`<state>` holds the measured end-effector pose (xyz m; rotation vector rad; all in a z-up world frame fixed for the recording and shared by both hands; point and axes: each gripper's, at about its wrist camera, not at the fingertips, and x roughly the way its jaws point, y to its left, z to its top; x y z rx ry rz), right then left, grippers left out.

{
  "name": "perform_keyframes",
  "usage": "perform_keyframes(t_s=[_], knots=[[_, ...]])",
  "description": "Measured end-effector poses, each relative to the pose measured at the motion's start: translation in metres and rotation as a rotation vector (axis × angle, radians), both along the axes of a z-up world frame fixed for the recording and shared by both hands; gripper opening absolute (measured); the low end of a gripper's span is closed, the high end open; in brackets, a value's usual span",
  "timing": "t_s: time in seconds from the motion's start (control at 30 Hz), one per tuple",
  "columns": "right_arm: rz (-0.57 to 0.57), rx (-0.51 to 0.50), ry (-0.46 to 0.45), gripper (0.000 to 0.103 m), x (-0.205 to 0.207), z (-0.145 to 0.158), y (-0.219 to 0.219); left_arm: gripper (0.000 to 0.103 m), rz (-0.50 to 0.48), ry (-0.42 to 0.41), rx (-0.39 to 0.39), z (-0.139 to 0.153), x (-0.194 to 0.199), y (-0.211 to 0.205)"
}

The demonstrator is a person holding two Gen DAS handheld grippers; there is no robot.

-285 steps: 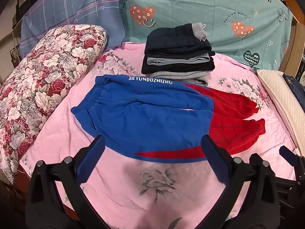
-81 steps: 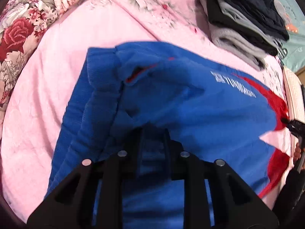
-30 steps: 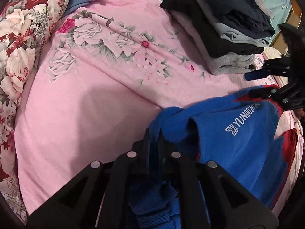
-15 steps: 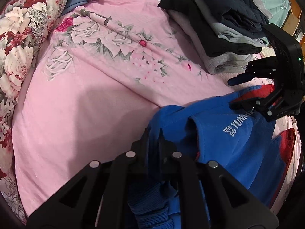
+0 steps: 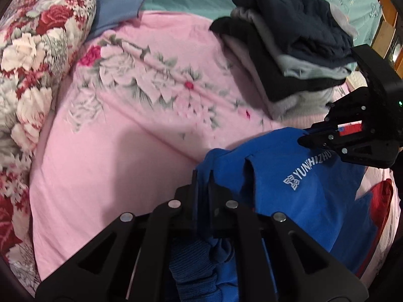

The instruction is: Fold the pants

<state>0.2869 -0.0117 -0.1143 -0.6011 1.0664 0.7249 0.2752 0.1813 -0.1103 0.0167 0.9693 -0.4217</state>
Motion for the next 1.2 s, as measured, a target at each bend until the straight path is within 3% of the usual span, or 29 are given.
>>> perform_keyframes(t_s=[0.17,0.27,0.37,0.53,0.67,0.8,0.9,1.0,1.1,1.17,1.2], knots=[[-0.078,0.035,0.008,0.005,0.023,-0.002,-0.006,0.006,0.014,0.057,0.017,-0.025,0.017,-0.002],[-0.091,0.03,0.018,0.005,0.025,-0.014,-0.007,0.006,0.013,0.062,0.011,-0.014,0.013,0.0],[-0.094,0.071,0.014,0.005,0.009,0.008,-0.013,0.006,-0.022,0.024,0.015,0.01,-0.006,0.002],[-0.054,0.171,-0.017,0.005,-0.042,0.066,-0.031,0.006,-0.075,-0.049,0.003,0.051,-0.067,0.01],[-0.014,0.216,-0.032,0.005,-0.108,0.093,-0.028,0.006,-0.095,-0.088,-0.029,0.062,-0.132,0.019],[-0.023,0.206,-0.014,0.005,-0.182,0.08,-0.012,0.006,-0.097,-0.09,-0.054,0.049,-0.189,0.027],[-0.039,0.23,0.031,0.005,-0.226,0.062,-0.015,0.011,-0.074,-0.04,-0.061,0.022,-0.208,0.032],[-0.046,0.198,0.045,0.005,-0.25,0.029,-0.009,0.015,-0.04,0.014,-0.123,0.005,-0.215,0.041],[-0.103,0.195,0.087,0.005,-0.248,0.002,-0.007,0.042,-0.019,-0.012,-0.211,0.018,-0.231,0.054],[-0.131,0.219,0.099,0.005,-0.244,-0.003,-0.009,0.101,0.039,-0.082,-0.252,0.033,-0.248,0.069],[-0.135,0.226,0.09,0.005,-0.243,-0.003,-0.008,0.101,0.078,-0.115,-0.275,0.04,-0.254,0.077]])
